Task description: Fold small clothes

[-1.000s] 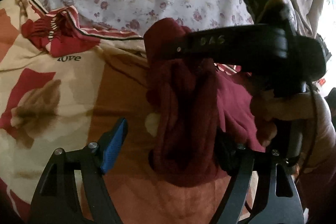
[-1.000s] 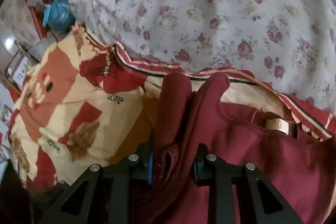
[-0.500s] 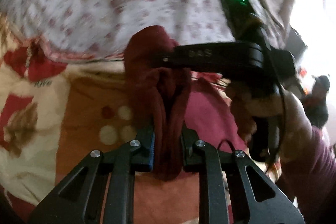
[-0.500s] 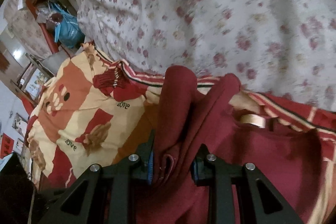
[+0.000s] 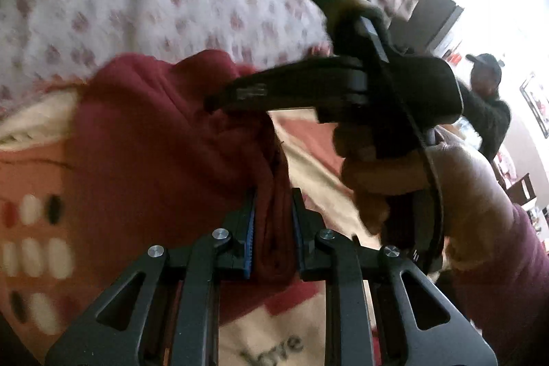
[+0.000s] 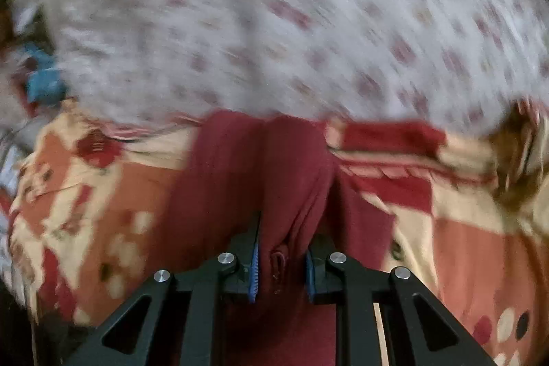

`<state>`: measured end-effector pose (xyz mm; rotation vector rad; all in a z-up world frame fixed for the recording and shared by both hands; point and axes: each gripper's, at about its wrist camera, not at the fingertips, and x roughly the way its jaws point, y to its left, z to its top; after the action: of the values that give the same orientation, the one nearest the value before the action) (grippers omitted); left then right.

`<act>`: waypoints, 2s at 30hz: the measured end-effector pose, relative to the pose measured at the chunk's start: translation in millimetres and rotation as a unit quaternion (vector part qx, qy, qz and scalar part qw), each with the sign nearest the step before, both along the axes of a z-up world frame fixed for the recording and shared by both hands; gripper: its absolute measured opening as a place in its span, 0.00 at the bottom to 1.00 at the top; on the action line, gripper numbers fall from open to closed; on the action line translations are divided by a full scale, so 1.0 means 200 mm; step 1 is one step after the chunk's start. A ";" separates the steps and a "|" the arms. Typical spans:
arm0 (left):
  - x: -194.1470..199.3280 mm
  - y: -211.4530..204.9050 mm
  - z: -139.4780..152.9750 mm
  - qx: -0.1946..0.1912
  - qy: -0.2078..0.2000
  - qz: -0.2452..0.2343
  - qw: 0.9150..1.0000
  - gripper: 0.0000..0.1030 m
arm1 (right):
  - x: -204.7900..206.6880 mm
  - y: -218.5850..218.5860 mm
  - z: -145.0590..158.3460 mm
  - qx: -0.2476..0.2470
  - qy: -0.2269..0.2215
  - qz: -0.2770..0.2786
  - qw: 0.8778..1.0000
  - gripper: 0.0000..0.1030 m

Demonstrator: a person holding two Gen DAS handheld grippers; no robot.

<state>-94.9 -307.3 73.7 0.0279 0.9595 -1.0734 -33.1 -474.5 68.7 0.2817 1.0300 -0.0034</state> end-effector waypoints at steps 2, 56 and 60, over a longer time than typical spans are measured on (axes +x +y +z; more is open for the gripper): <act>-0.01 -0.06 -0.05 0.018 0.001 -0.007 1.000 0.20 | 0.03 -0.05 -0.15 0.000 0.026 -0.020 0.999 0.18; 0.06 0.47 -0.13 0.067 -0.049 0.117 0.990 0.62 | -0.58 -0.04 -0.07 0.067 -0.045 -0.113 0.990 0.47; 0.06 0.46 -0.14 0.069 -0.050 0.117 0.990 0.62 | -0.68 -0.01 0.11 0.021 -0.082 -0.128 0.988 0.47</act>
<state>-82.9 -214.7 46.0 0.0799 0.9197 -0.7828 -169.3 -476.3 89.9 0.4448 0.8259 -0.1882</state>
